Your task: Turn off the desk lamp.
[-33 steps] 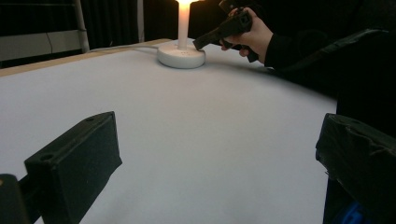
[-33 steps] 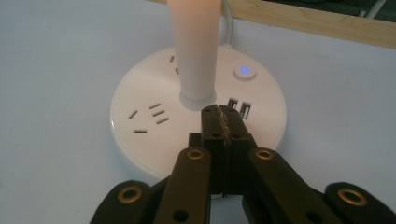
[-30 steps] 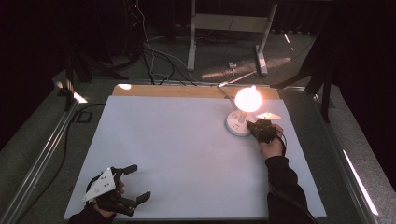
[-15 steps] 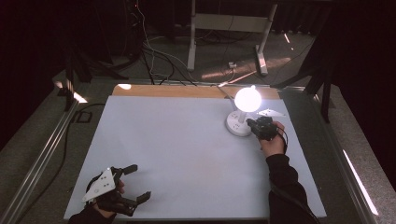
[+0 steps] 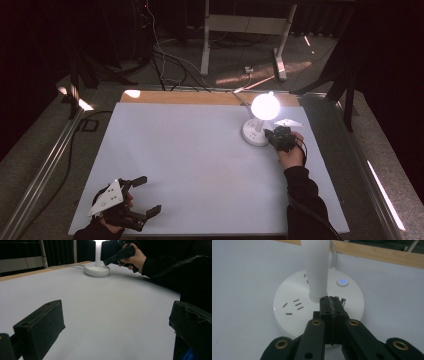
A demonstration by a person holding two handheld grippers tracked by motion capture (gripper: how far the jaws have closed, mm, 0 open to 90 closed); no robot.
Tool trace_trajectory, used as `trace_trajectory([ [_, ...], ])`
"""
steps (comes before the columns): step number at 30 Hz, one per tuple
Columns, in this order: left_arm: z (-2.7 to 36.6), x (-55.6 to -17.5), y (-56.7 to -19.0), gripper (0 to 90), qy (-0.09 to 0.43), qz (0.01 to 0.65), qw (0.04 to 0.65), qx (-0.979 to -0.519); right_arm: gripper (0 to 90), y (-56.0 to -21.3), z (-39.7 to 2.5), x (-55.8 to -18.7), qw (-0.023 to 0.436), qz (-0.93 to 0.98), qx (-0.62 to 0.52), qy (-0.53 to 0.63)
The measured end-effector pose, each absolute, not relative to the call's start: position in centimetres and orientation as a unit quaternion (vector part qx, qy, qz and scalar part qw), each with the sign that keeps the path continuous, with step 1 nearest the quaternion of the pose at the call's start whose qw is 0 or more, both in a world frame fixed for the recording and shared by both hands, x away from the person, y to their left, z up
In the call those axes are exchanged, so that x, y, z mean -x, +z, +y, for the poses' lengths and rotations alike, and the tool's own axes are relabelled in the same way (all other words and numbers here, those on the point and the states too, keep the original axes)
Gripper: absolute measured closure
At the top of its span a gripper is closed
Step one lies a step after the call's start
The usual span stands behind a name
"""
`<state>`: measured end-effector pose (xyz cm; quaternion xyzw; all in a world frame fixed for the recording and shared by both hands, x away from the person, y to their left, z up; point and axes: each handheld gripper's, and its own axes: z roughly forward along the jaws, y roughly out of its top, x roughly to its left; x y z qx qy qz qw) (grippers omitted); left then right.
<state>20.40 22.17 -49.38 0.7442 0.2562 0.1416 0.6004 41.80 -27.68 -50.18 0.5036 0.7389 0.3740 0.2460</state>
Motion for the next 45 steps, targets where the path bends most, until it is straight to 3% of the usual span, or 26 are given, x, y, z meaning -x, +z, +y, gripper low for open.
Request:
trace_trajectory([
  [24, 22.1, -20.4, -49.3, 0.5, 0.142, 0.255, 0.602, -0.743, 87.3, -49.4, -27.6, -41.4, 0.243, 0.74, -0.496, 0.383],
  [25, 22.1, -20.4, -49.3, 0.4, 0.142, 0.254, 0.603, -0.743, 78.2, -49.2, -27.6, -41.2, 0.238, 0.744, -0.488, 0.389],
  [26, 22.1, -20.4, -49.3, 0.4, 0.142, 0.254, 0.603, -0.742, 78.2, -49.2, -27.6, -41.2, 0.238, 0.744, -0.488, 0.389],
  [30, 22.2, -20.4, -49.3, 0.4, 0.143, 0.254, 0.604, -0.742, 56.6, -48.7, -27.2, -40.8, 0.227, 0.755, -0.471, 0.396],
  [32, 22.1, -20.4, -49.3, 0.4, 0.143, 0.254, 0.605, -0.741, 40.9, -48.2, -27.2, -40.5, 0.212, 0.76, -0.46, 0.407],
  [33, 22.1, -20.4, -49.3, 0.4, 0.142, 0.254, 0.605, -0.741, 40.9, -48.2, -27.2, -40.5, 0.212, 0.76, -0.46, 0.407],
  [35, 22.1, -20.4, -49.3, 0.4, 0.143, 0.253, 0.605, -0.741, 29.5, -48.0, -27.0, -40.1, 0.21, 0.762, -0.452, 0.413],
  [43, 22.1, -20.4, -49.3, 0.4, 0.143, 0.252, 0.606, -0.74, 3.0, -47.0, -26.5, -38.9, 0.202, 0.778, -0.421, 0.421],
  [45, 22.1, -20.4, -49.3, 0.4, 0.144, 0.253, 0.605, -0.741, 0.4, -46.9, -26.4, -38.8, 0.203, 0.781, -0.416, 0.419],
])
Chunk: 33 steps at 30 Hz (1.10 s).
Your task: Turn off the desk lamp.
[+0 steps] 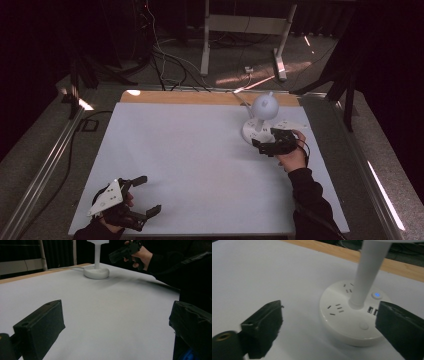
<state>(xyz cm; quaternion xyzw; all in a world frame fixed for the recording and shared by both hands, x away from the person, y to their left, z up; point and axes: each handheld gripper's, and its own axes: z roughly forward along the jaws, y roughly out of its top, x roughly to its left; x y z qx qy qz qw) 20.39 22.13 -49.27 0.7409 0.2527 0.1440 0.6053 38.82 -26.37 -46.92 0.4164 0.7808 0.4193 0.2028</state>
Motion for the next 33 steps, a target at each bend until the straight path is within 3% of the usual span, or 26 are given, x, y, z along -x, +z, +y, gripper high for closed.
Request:
trace_trajectory([
  [19, 22.0, -20.3, -49.3, 0.4, 0.142, 0.252, 0.603, -0.744, 0.0, -43.3, -27.0, -34.2, 0.184, 0.776, -0.386, 0.464],
  [33, 21.9, -20.4, -49.3, 0.4, 0.141, 0.251, 0.604, -0.743, 0.0, -44.8, -27.3, -29.8, 0.162, 0.778, -0.364, 0.485],
])
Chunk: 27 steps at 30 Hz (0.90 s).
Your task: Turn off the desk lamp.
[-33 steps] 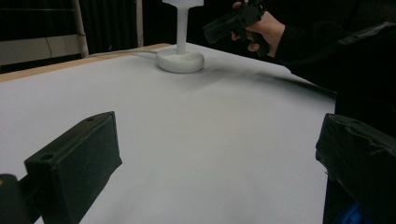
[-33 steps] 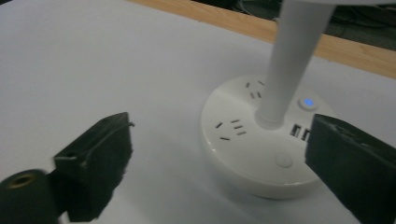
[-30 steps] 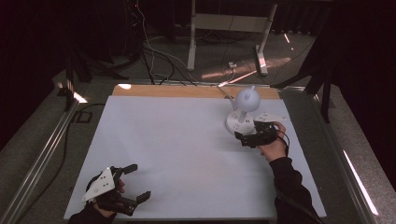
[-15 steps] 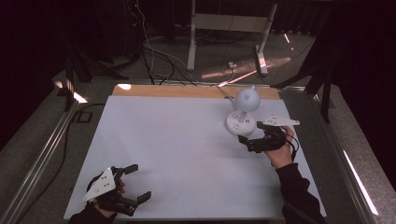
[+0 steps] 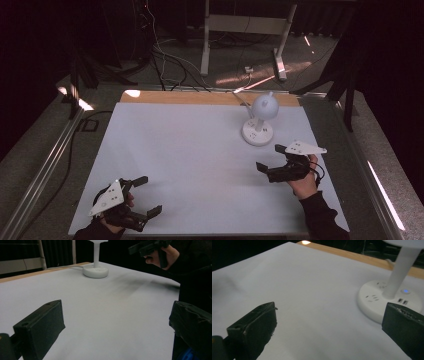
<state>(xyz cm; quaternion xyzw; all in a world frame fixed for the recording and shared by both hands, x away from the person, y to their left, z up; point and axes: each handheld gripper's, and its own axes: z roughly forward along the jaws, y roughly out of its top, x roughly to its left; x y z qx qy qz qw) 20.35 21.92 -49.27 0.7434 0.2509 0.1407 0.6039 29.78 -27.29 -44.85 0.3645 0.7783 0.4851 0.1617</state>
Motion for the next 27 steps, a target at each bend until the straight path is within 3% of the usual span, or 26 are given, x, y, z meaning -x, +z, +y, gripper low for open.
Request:
trace_trajectory([
  [27, 21.9, -20.4, -49.4, 0.4, 0.14, 0.249, 0.602, -0.746, 0.0, -49.8, -31.0, -24.0, 0.175, 0.771, -0.379, 0.48],
])
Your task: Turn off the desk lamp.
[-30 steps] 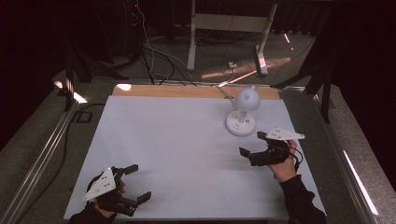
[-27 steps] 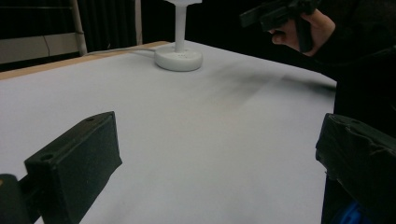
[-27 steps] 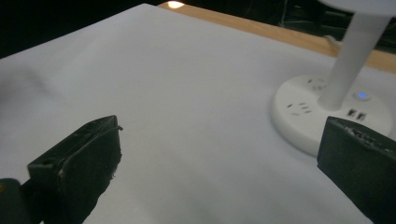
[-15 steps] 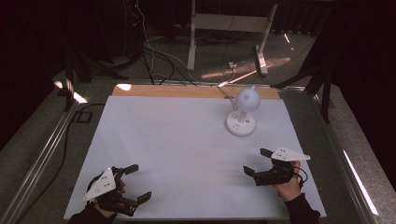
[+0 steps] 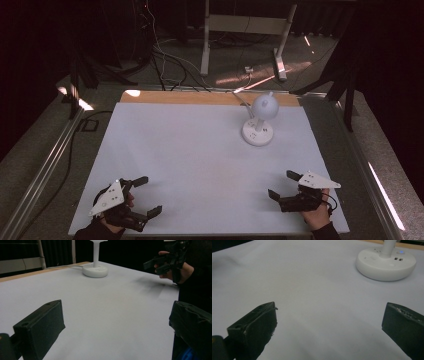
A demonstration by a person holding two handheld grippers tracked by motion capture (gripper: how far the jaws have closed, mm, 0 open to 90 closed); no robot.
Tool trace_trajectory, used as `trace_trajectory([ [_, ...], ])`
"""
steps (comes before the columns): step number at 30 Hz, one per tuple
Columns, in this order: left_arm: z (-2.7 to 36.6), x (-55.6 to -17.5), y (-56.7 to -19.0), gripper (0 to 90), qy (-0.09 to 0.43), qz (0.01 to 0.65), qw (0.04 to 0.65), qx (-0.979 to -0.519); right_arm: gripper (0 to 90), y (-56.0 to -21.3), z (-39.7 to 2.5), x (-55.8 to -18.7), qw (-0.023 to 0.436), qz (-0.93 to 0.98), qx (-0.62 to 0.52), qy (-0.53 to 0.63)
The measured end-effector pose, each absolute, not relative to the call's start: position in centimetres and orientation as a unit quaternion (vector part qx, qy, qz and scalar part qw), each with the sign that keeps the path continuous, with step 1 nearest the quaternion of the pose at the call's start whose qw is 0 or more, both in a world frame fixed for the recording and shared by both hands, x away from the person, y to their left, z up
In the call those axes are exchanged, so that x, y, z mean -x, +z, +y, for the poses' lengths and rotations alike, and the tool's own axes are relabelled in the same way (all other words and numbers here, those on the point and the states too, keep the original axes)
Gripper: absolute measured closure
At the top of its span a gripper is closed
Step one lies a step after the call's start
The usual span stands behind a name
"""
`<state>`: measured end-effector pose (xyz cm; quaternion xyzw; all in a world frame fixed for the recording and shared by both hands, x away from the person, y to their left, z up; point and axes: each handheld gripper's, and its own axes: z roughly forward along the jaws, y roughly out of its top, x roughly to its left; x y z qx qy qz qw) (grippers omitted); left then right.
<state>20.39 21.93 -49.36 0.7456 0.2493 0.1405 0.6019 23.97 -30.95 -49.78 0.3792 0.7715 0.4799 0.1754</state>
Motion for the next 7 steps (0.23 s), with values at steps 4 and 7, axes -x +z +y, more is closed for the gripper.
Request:
trace_trajectory([
  [4, 21.94, -20.39, -49.36, 0.4, 0.141, 0.249, 0.602, -0.746, 0.0, -49.85, -31.03, -24.17, 0.18, 0.767, -0.38, 0.485],
  [7, 21.94, -20.38, -49.38, 0.4, 0.14, 0.249, 0.602, -0.746, 0.0, -50.02, -30.73, -24.19, 0.18, 0.773, -0.374, 0.479],
])
